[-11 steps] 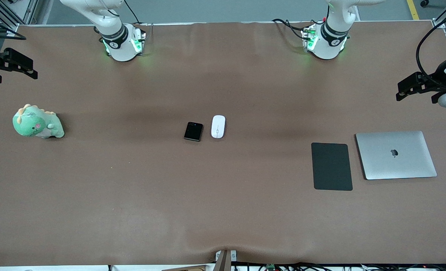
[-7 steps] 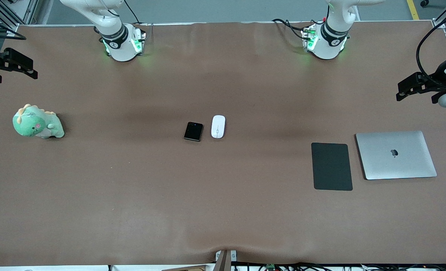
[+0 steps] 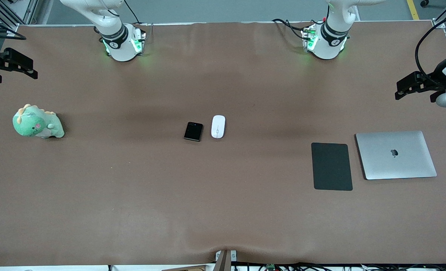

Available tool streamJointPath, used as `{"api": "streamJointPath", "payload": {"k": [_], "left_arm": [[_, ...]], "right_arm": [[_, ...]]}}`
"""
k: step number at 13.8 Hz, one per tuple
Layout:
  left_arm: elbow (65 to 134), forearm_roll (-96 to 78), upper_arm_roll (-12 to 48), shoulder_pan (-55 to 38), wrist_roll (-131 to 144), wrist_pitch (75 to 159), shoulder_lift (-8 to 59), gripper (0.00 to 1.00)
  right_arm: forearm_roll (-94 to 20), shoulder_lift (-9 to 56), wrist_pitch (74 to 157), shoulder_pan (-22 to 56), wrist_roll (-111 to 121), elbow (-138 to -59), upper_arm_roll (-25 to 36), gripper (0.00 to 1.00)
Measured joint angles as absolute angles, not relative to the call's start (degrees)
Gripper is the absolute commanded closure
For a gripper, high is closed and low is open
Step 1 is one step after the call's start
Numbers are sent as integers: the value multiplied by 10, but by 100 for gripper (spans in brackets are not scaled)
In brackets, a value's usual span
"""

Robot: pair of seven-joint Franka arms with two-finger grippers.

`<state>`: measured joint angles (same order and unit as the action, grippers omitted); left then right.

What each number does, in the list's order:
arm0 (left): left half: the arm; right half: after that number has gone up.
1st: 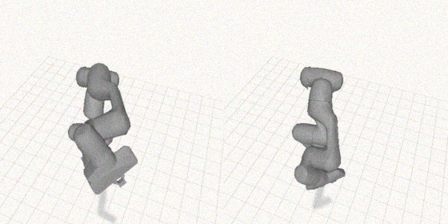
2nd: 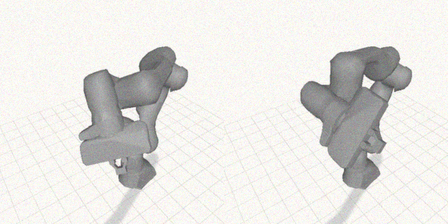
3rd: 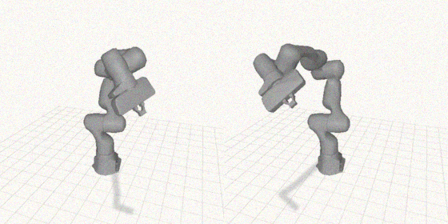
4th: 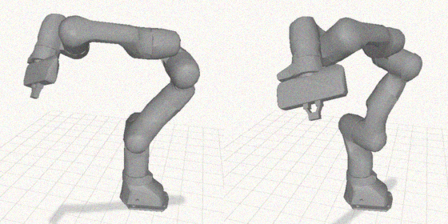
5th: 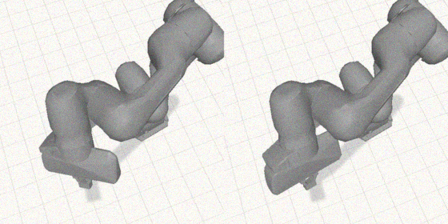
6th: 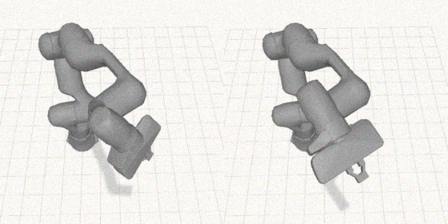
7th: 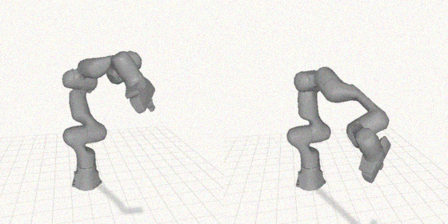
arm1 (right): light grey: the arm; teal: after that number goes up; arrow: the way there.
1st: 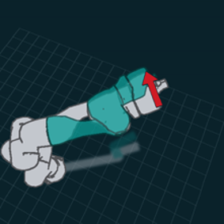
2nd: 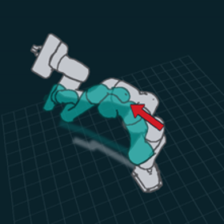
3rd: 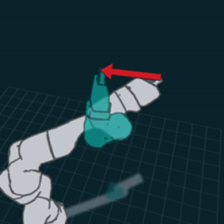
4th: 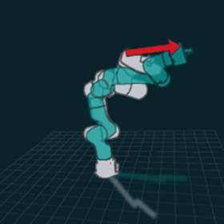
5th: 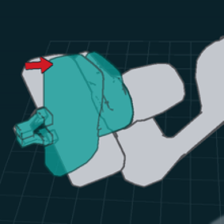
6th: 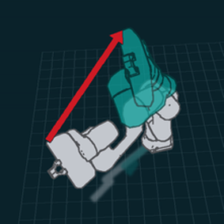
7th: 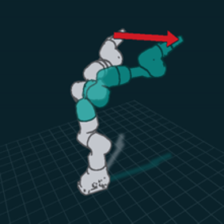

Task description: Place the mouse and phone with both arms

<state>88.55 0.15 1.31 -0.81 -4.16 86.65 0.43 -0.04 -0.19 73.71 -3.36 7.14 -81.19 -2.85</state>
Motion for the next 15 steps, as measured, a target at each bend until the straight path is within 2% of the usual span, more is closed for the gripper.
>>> {"api": "streamJointPath", "payload": {"k": [4,9,15], "left_arm": [[886,1,12,-7,-42,864,16,0],[886,1,15,-7,-16,864,71,0],[887,-2,66,-74,187,863,92,0]], "right_arm": [[0,-2,737,-34,71,-812,-28,0],[0,-2,737,-34,71,-812,-28,0],[0,-2,737,-34,71,-812,-28,0]]}}
